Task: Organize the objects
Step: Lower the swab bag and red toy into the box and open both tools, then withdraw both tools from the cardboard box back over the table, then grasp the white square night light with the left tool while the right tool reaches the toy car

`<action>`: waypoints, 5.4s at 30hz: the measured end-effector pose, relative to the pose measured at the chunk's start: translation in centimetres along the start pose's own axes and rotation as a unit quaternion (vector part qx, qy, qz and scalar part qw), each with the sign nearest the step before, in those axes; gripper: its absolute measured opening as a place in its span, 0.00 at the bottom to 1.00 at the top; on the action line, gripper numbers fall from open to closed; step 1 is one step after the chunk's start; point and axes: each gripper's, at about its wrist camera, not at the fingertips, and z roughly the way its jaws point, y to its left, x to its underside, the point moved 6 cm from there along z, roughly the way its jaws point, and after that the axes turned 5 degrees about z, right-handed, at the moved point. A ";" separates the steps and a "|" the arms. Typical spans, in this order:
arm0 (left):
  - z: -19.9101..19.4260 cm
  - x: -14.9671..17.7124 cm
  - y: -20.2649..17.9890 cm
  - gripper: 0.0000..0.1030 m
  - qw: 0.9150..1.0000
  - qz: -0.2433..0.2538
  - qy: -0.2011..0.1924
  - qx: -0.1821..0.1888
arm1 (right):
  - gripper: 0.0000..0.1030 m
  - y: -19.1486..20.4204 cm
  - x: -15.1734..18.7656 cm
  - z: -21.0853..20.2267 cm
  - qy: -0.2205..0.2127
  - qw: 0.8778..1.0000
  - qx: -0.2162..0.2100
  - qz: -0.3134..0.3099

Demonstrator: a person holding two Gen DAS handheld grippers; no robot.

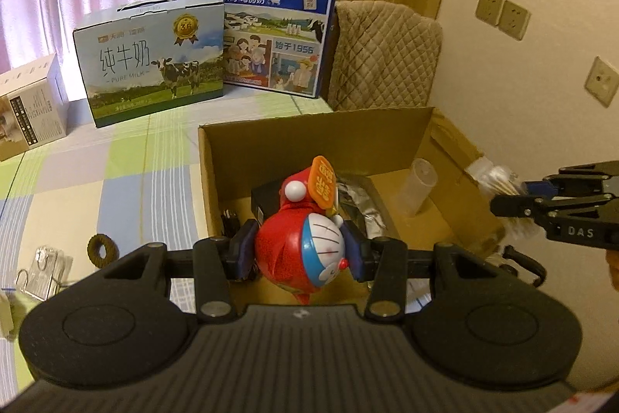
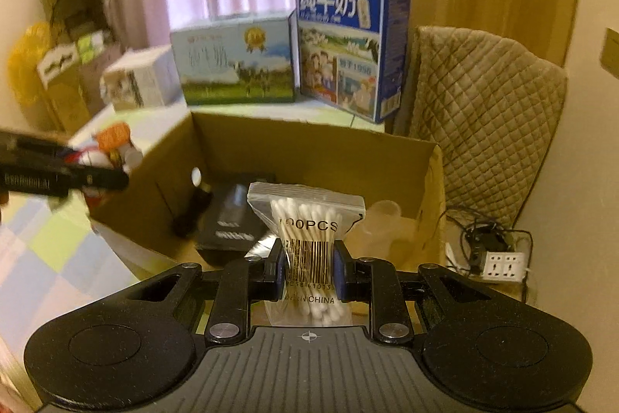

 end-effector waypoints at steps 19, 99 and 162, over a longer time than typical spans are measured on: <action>5.8 -0.1 0.6 0.40 0.998 -0.005 0.050 -0.042 | 0.20 -4.6 0.6 8.2 0.139 0.983 -0.022 -0.116; -1.5 0.8 2.0 0.83 0.997 -0.009 0.033 -0.074 | 0.52 1.3 0.8 1.1 0.027 0.998 -0.031 -0.042; -4.8 17.7 32.2 0.88 0.983 -0.034 0.130 -0.129 | 0.52 31.0 5.2 17.2 0.147 0.983 -0.081 0.068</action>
